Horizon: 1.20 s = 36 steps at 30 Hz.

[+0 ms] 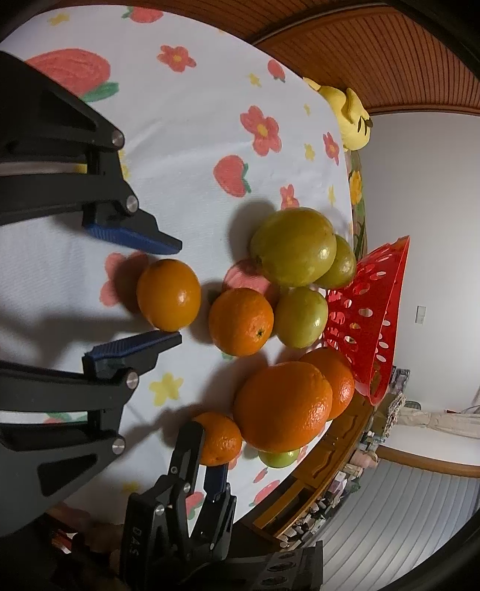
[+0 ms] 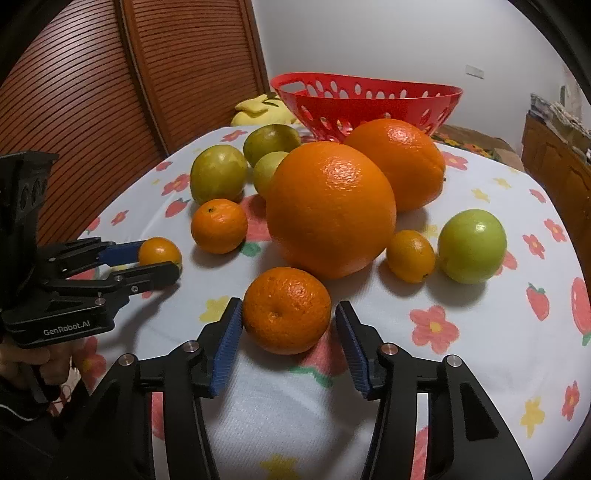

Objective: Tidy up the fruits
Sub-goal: 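Grasp a small tangerine with the left gripper while the right gripper grasps another tangerine, then carry both tangerines over the red basket while the right gripper opens to drop its tangerine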

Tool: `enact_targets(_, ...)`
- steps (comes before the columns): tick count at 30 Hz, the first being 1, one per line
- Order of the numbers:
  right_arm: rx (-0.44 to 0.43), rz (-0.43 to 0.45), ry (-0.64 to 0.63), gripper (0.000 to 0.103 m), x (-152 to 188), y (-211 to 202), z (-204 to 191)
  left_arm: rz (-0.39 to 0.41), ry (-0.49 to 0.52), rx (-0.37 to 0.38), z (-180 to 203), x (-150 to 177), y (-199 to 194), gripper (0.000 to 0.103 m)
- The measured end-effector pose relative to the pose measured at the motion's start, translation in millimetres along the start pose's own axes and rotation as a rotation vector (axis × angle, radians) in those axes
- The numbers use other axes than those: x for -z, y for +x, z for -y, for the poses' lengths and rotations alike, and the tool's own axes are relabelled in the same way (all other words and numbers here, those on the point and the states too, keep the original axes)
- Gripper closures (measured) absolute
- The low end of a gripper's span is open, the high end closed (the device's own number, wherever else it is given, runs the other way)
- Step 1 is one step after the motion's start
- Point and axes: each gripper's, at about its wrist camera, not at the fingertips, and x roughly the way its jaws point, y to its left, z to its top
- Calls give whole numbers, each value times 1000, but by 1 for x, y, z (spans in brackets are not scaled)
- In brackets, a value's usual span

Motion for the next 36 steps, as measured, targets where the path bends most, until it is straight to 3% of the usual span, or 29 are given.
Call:
enact_targets(18,-23,57,-19,57,-2,-28,2,56,-9,9,0,-9,-17,67)
enact_targets(36,20,158,-38,57,-41,-72,23,177,47,18,17,-71,-47,67)
